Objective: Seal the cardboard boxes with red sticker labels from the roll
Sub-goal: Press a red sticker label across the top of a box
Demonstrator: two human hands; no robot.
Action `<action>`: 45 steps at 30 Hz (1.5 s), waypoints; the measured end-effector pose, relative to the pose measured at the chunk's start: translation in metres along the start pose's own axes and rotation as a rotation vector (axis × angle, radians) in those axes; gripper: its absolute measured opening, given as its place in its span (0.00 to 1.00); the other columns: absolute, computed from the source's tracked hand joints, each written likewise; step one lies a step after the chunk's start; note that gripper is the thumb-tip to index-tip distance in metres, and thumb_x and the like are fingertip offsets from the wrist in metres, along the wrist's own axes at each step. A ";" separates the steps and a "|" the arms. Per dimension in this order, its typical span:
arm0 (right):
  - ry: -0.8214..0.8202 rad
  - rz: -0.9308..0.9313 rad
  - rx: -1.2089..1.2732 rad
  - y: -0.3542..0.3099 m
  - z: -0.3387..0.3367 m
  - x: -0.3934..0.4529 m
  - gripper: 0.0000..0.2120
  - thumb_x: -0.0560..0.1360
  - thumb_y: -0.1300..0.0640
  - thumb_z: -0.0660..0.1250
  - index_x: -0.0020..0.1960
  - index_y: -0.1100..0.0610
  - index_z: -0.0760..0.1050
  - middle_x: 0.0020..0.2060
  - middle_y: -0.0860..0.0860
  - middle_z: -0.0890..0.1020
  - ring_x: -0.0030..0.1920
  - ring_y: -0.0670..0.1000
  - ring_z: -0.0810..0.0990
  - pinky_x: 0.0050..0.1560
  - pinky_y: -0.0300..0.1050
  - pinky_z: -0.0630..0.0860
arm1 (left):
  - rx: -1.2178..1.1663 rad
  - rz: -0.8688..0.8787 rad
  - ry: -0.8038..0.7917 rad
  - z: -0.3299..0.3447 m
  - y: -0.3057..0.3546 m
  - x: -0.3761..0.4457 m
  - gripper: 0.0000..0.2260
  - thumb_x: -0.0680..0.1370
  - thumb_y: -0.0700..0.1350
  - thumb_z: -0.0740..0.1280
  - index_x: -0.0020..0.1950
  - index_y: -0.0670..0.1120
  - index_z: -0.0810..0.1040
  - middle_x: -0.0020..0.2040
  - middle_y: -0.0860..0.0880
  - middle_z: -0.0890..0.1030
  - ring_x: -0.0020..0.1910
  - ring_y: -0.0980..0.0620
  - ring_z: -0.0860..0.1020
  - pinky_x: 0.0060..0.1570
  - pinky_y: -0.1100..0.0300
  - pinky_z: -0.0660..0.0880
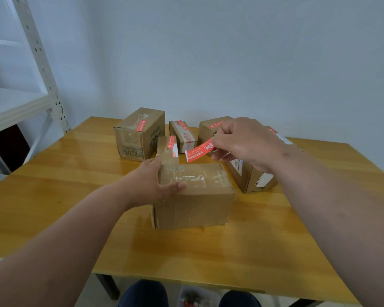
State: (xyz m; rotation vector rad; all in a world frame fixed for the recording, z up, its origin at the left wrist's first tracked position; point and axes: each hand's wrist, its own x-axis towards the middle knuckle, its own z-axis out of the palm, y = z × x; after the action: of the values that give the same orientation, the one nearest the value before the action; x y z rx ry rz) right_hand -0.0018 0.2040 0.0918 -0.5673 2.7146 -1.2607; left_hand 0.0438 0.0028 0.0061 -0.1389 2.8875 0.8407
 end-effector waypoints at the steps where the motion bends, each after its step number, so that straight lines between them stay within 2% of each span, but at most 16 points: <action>1: 0.011 -0.004 -0.017 0.001 0.002 0.000 0.11 0.76 0.61 0.65 0.34 0.57 0.73 0.39 0.57 0.85 0.41 0.51 0.86 0.48 0.51 0.82 | -0.110 0.026 0.020 -0.002 -0.002 -0.003 0.44 0.71 0.68 0.62 0.80 0.48 0.50 0.79 0.50 0.56 0.75 0.47 0.61 0.70 0.49 0.64; 3: 0.022 0.001 -0.018 0.005 0.007 0.001 0.11 0.75 0.60 0.65 0.35 0.57 0.73 0.39 0.57 0.85 0.41 0.51 0.86 0.49 0.52 0.82 | -0.379 0.110 0.120 -0.009 -0.004 -0.009 0.30 0.77 0.62 0.58 0.73 0.46 0.67 0.71 0.46 0.70 0.68 0.46 0.70 0.62 0.51 0.70; 5: 0.017 0.029 0.011 0.008 0.012 0.002 0.12 0.76 0.60 0.65 0.34 0.56 0.72 0.40 0.57 0.85 0.41 0.50 0.86 0.50 0.51 0.81 | -0.508 0.121 0.238 -0.016 0.000 -0.013 0.25 0.77 0.64 0.55 0.56 0.45 0.78 0.52 0.47 0.79 0.50 0.47 0.76 0.49 0.56 0.70; 7: 0.024 0.038 0.024 0.010 0.018 0.003 0.12 0.76 0.58 0.66 0.34 0.56 0.73 0.38 0.54 0.85 0.40 0.48 0.86 0.52 0.51 0.81 | -0.448 0.098 0.299 -0.019 0.007 -0.015 0.30 0.74 0.69 0.53 0.48 0.45 0.80 0.44 0.53 0.77 0.42 0.54 0.74 0.43 0.57 0.69; 9: 0.037 0.033 0.026 0.011 0.023 0.004 0.11 0.76 0.57 0.66 0.35 0.56 0.74 0.35 0.53 0.85 0.39 0.48 0.85 0.52 0.54 0.81 | -0.374 0.115 0.294 -0.019 0.013 -0.014 0.36 0.69 0.71 0.56 0.46 0.38 0.80 0.37 0.50 0.74 0.36 0.53 0.71 0.36 0.60 0.69; 12: 0.058 0.034 0.015 0.010 0.026 0.003 0.10 0.76 0.55 0.67 0.39 0.60 0.77 0.33 0.51 0.85 0.42 0.53 0.85 0.50 0.55 0.80 | -0.437 0.103 0.230 -0.018 0.017 -0.011 0.30 0.70 0.66 0.68 0.41 0.35 0.76 0.29 0.50 0.69 0.29 0.55 0.67 0.34 0.61 0.68; 16: 0.063 0.029 -0.031 0.011 0.027 0.003 0.12 0.76 0.55 0.66 0.42 0.64 0.77 0.33 0.50 0.84 0.42 0.54 0.85 0.47 0.52 0.80 | -0.551 0.071 0.163 -0.017 0.014 -0.007 0.13 0.75 0.50 0.72 0.37 0.42 0.78 0.36 0.45 0.75 0.37 0.49 0.70 0.39 0.59 0.70; 19: 0.036 0.028 -0.058 0.017 0.027 0.005 0.11 0.77 0.55 0.65 0.37 0.58 0.73 0.35 0.50 0.84 0.43 0.50 0.85 0.49 0.53 0.80 | -0.561 0.036 0.144 -0.017 0.010 -0.005 0.13 0.76 0.48 0.71 0.43 0.38 0.80 0.41 0.42 0.79 0.41 0.46 0.74 0.40 0.61 0.71; 21: 0.026 0.013 -0.118 0.021 0.028 0.005 0.11 0.77 0.55 0.65 0.36 0.57 0.72 0.35 0.51 0.83 0.38 0.44 0.83 0.43 0.45 0.79 | -0.548 -0.001 0.137 -0.018 0.008 -0.003 0.14 0.75 0.49 0.71 0.45 0.38 0.81 0.43 0.38 0.81 0.44 0.45 0.78 0.39 0.61 0.69; 23: 0.016 -0.027 -0.205 0.025 0.032 0.003 0.12 0.77 0.56 0.65 0.35 0.57 0.70 0.32 0.53 0.79 0.29 0.43 0.75 0.36 0.37 0.72 | -0.492 -0.027 0.116 -0.019 0.007 -0.001 0.13 0.75 0.49 0.71 0.44 0.38 0.81 0.45 0.39 0.83 0.48 0.45 0.80 0.39 0.61 0.69; 28: 0.009 -0.112 -0.348 0.042 0.047 0.005 0.15 0.76 0.57 0.64 0.31 0.56 0.69 0.28 0.49 0.71 0.28 0.45 0.69 0.34 0.45 0.72 | -0.307 -0.042 0.071 -0.021 0.013 0.006 0.11 0.77 0.47 0.69 0.39 0.42 0.79 0.42 0.43 0.81 0.47 0.48 0.79 0.44 0.58 0.75; 31: 0.038 -0.172 -0.424 0.052 0.052 0.006 0.13 0.75 0.54 0.64 0.33 0.54 0.69 0.37 0.48 0.70 0.38 0.47 0.71 0.40 0.43 0.69 | -0.111 0.000 0.049 -0.022 0.020 0.008 0.13 0.80 0.47 0.64 0.37 0.45 0.78 0.40 0.47 0.80 0.44 0.51 0.78 0.50 0.56 0.76; 33: 0.054 -0.186 -0.459 0.056 0.054 0.005 0.11 0.75 0.53 0.63 0.35 0.53 0.70 0.41 0.48 0.71 0.44 0.48 0.71 0.42 0.41 0.67 | 0.069 0.035 0.052 -0.021 0.023 0.011 0.14 0.81 0.49 0.62 0.37 0.46 0.76 0.45 0.46 0.79 0.49 0.49 0.78 0.60 0.50 0.73; 35: 0.058 -0.177 -0.471 0.058 0.055 0.006 0.10 0.76 0.53 0.63 0.36 0.53 0.71 0.43 0.48 0.71 0.46 0.48 0.70 0.43 0.41 0.66 | 0.216 0.048 0.064 -0.021 0.025 0.014 0.15 0.81 0.52 0.61 0.37 0.48 0.74 0.51 0.46 0.77 0.54 0.47 0.75 0.63 0.49 0.71; 38: 0.053 -0.163 -0.488 0.060 0.056 0.007 0.09 0.76 0.52 0.63 0.39 0.54 0.74 0.45 0.49 0.72 0.49 0.49 0.69 0.46 0.41 0.66 | 0.367 0.072 0.086 -0.019 0.027 0.016 0.13 0.82 0.53 0.58 0.42 0.48 0.72 0.56 0.46 0.74 0.57 0.48 0.71 0.63 0.51 0.69; 45: 0.044 -0.172 -0.485 0.064 0.056 0.009 0.08 0.76 0.52 0.64 0.40 0.53 0.74 0.46 0.49 0.71 0.50 0.49 0.69 0.46 0.41 0.65 | 0.448 0.098 0.113 -0.013 0.029 0.017 0.11 0.82 0.53 0.56 0.51 0.49 0.75 0.56 0.47 0.72 0.56 0.48 0.70 0.60 0.53 0.68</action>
State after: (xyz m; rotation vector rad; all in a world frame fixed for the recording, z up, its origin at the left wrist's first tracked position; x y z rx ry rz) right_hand -0.0156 0.1978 0.0078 -0.8391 3.0732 -0.6324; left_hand 0.0219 0.0188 0.0294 0.0011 3.1230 0.1845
